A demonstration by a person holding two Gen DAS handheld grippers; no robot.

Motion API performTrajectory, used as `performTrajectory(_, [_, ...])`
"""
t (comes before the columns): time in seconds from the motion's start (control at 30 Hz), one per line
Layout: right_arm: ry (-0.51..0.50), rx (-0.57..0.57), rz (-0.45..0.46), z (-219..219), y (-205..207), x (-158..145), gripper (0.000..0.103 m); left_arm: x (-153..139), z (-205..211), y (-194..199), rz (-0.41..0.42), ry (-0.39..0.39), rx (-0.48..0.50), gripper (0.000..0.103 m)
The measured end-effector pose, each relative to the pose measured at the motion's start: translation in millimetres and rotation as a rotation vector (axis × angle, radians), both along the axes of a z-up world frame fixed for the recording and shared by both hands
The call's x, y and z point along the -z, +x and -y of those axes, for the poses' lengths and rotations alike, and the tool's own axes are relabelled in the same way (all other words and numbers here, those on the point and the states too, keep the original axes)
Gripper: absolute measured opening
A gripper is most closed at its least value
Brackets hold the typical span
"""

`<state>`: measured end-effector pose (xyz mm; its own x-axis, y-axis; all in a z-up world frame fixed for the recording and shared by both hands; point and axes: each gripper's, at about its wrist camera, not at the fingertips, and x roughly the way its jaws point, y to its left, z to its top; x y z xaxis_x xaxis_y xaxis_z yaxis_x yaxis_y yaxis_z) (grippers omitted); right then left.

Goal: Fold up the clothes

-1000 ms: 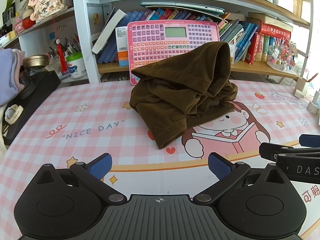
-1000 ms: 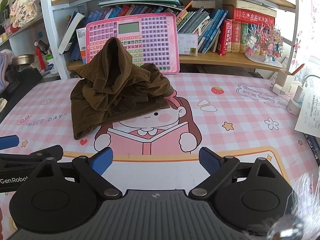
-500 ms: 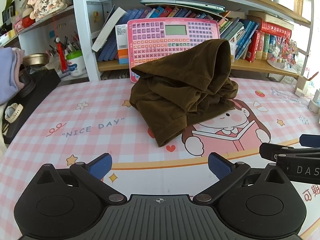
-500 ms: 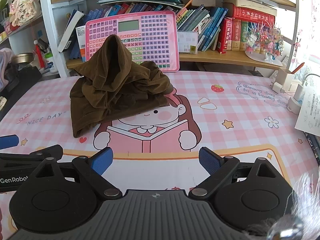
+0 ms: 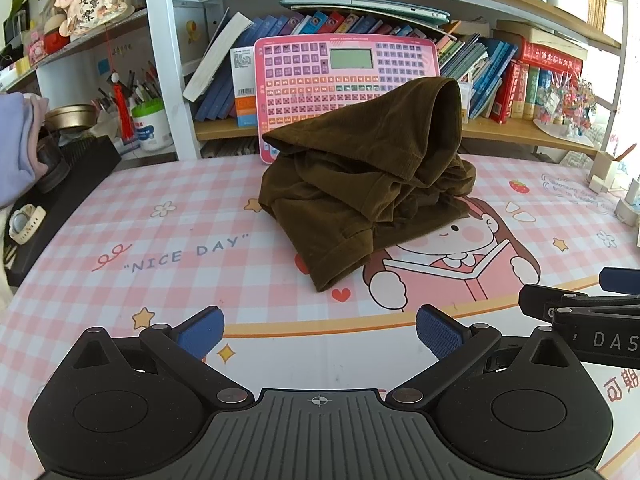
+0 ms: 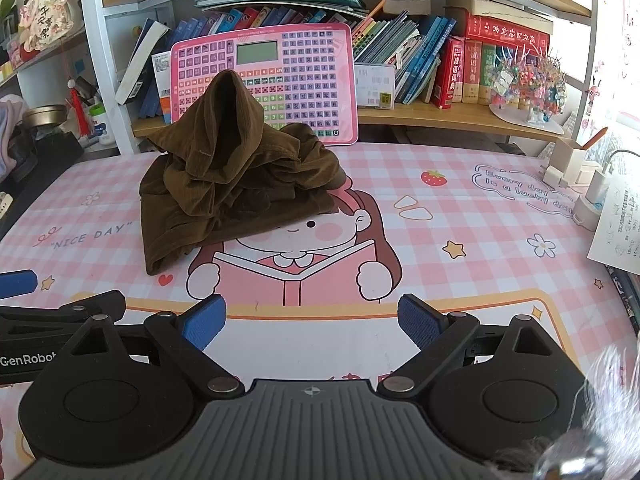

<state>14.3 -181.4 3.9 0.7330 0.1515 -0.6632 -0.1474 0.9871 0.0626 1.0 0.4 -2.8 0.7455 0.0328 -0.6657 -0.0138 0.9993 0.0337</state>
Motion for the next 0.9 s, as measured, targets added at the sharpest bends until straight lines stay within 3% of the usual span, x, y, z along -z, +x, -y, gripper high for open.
performTrajectory(0.9, [-0.002, -0.008, 0.005, -0.5, -0.6, -0.6, 0.093, -0.6, -0.1, -1.4, 0.003, 0.001, -0.005, 0.103])
